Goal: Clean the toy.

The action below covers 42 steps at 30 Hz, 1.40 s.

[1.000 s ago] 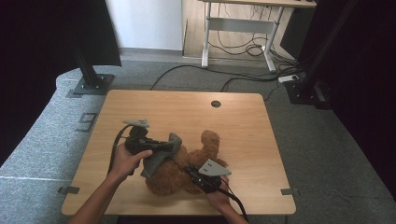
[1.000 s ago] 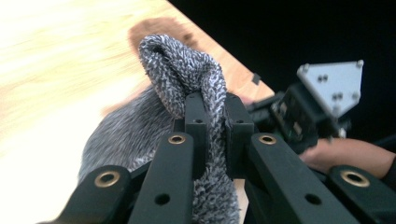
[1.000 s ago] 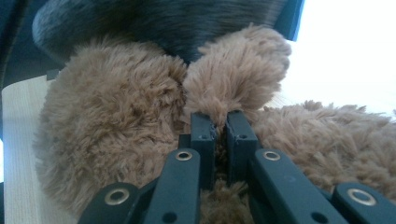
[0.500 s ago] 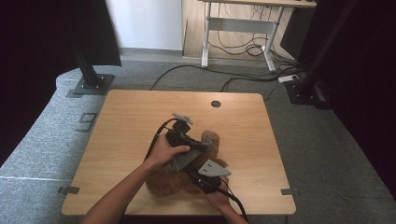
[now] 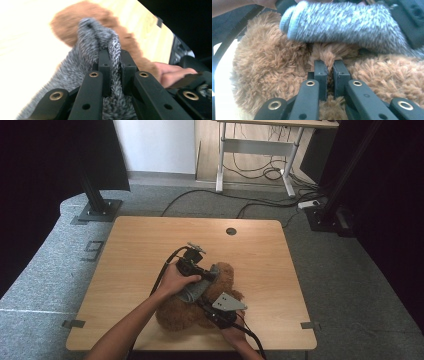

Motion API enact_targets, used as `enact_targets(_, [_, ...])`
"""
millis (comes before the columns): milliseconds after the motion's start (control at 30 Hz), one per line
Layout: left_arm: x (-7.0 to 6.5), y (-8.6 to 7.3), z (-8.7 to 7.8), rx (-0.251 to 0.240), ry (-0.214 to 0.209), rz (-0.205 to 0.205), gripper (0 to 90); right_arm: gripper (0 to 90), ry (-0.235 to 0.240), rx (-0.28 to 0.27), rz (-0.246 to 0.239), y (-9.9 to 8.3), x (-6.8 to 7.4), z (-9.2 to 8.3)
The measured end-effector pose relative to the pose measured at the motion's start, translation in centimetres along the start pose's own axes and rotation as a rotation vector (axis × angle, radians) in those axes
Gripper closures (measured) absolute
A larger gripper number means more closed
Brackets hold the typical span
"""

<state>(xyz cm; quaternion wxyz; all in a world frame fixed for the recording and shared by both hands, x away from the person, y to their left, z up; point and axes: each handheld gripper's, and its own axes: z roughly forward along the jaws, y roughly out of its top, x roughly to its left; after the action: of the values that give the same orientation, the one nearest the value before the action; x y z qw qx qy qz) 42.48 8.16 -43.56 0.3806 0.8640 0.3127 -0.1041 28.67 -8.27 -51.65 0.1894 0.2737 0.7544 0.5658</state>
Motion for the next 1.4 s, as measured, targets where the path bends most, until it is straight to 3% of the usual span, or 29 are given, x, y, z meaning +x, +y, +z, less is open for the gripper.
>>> enact_targets(100, [0.4,0.2,-0.3,-0.044,-0.028,-0.022,81.7,84.2,0.000,0.000,0.001,0.0,0.0,0.0])
enact_targets(200, [0.1,1.1,0.1,-0.062,-0.054,-0.003,81.7,84.2,0.000,-0.001,0.001,0.0,0.0,0.0])
enact_targets(400, [-0.6,3.0,2.1,-0.033,-0.043,0.022,81.4,84.2,0.002,-0.006,0.007,0.0,0.0,0.0])
enact_targets(567, [-0.6,2.8,2.9,0.020,-0.004,0.031,81.5,84.2,0.001,-0.005,0.009,-0.1,0.0,-0.1])
enact_targets(767, [0.4,0.9,0.8,0.036,0.039,0.018,81.8,84.2,-0.006,-0.005,0.001,-0.1,0.1,0.0])
enact_targets(933, [0.8,-1.3,-2.1,-0.029,0.010,0.011,81.7,84.2,-0.010,-0.007,-0.001,-0.1,0.1,0.0])
enact_targets(1067, [0.1,-3.0,-4.5,-0.084,-0.020,0.056,81.7,84.2,-0.017,-0.004,0.005,0.0,0.1,0.1])
enact_targets(1200, [-1.6,-4.9,-6.6,-0.120,-0.003,0.131,81.8,84.2,-0.026,0.003,0.020,0.1,0.0,0.2])
enact_targets(1400, [-1.9,-8.6,-9.1,-0.188,0.060,0.134,81.9,84.2,-0.030,0.004,0.035,0.2,-0.2,0.4])
